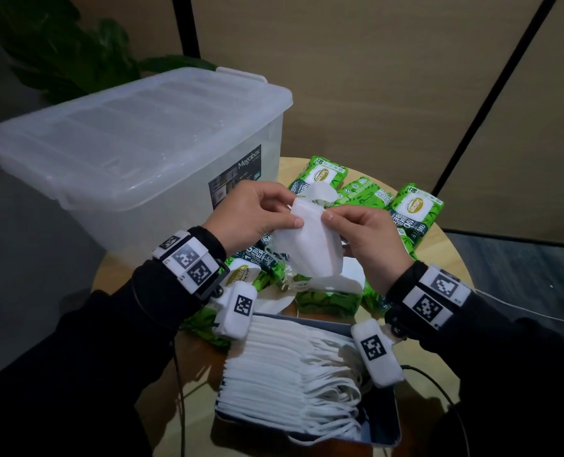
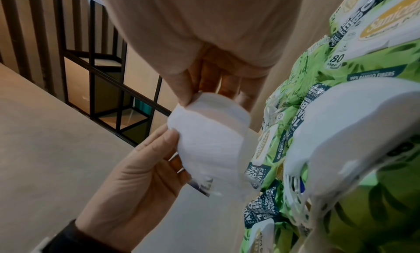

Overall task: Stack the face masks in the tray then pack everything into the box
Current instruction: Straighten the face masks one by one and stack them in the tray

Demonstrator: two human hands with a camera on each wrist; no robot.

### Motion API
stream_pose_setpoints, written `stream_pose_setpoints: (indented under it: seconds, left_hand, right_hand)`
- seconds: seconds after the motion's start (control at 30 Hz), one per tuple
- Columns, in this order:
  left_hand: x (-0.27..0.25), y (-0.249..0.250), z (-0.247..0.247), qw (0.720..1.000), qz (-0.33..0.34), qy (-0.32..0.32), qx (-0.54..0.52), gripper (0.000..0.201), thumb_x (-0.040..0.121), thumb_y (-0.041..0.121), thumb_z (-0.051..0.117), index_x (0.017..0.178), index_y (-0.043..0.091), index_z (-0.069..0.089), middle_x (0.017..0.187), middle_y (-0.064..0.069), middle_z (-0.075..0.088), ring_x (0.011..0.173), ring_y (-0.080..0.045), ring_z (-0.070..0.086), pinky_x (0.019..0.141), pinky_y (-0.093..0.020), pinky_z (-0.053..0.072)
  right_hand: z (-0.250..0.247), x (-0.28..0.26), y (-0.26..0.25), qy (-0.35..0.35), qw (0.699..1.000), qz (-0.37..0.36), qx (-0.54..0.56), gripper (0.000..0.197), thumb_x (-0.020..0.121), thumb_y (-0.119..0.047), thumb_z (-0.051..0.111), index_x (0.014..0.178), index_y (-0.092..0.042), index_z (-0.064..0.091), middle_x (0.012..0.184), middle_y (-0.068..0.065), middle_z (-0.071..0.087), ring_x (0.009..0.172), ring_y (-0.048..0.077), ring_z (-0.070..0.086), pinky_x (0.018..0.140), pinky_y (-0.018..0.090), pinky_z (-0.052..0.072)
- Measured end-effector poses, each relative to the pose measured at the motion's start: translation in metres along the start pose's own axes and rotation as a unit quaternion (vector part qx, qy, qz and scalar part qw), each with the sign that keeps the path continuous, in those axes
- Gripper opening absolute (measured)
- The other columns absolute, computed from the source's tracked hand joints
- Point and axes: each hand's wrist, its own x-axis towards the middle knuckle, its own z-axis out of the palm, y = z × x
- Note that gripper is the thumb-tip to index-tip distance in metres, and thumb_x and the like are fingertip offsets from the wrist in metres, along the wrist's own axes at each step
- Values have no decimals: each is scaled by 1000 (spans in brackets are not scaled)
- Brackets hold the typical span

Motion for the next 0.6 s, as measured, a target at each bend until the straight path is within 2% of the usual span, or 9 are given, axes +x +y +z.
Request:
stream_pose_setpoints:
  seconds: [0.1,0.2,0.23,0.3,0.4,0.5,0.6]
  left_hand:
    - [0,-1,2,1000,-3,3,4,11,82,8,84,89,3,77,87,-15,78,81,-22,72,82,-41,59]
    - [-1,-3,4,999,2,-8,40,8,88,15,80,87,7,78,87,-9,79,80,-19,72,82,-41,58]
    - [-1,-4,4,999,5,-12,52,9,90,17,79,87,8,78,86,-8,79,80,-19,72,83,-44,58]
    - [0,-7,3,997,9,-14,73,13,92,23,76,87,11,78,86,-7,79,82,-24,73,87,-51,57]
    - [1,-9,2,996,12,-8,92,15,93,24,74,86,12,78,85,-8,77,78,-18,68,86,-53,56]
    - [1,-8,2,996,7,2,90,12,93,21,75,87,11,79,86,-8,78,79,-16,68,88,-51,57]
    - [0,-7,2,997,3,6,80,8,92,17,76,89,10,80,88,-8,79,83,-19,72,90,-52,58]
  right_hand:
    - [0,1,1,4,1000,-4,-3,15,97,-13,68,94,-4,79,98,21,76,82,26,67,73,50,56]
    - [0,1,2,6,1000,-22,-19,15,96,-12,69,93,-2,79,96,21,76,82,26,67,74,58,58]
    - [-1,2,2,5,999,-27,-21,16,96,-12,69,94,0,79,96,22,76,82,26,67,72,56,59]
    - [-1,1,1,1,999,-31,-13,17,96,-10,70,95,6,76,97,25,74,81,25,67,64,45,59]
    - [-1,0,1,-1,1000,-30,6,15,94,-6,71,95,8,75,88,19,74,74,16,67,55,29,56]
    - [-1,0,1,-5,999,-28,16,10,92,-4,73,93,5,76,83,10,73,70,13,67,53,26,54]
    - [-2,0,1,-12,999,-25,28,8,89,-1,75,96,2,76,86,13,75,73,16,70,54,29,56]
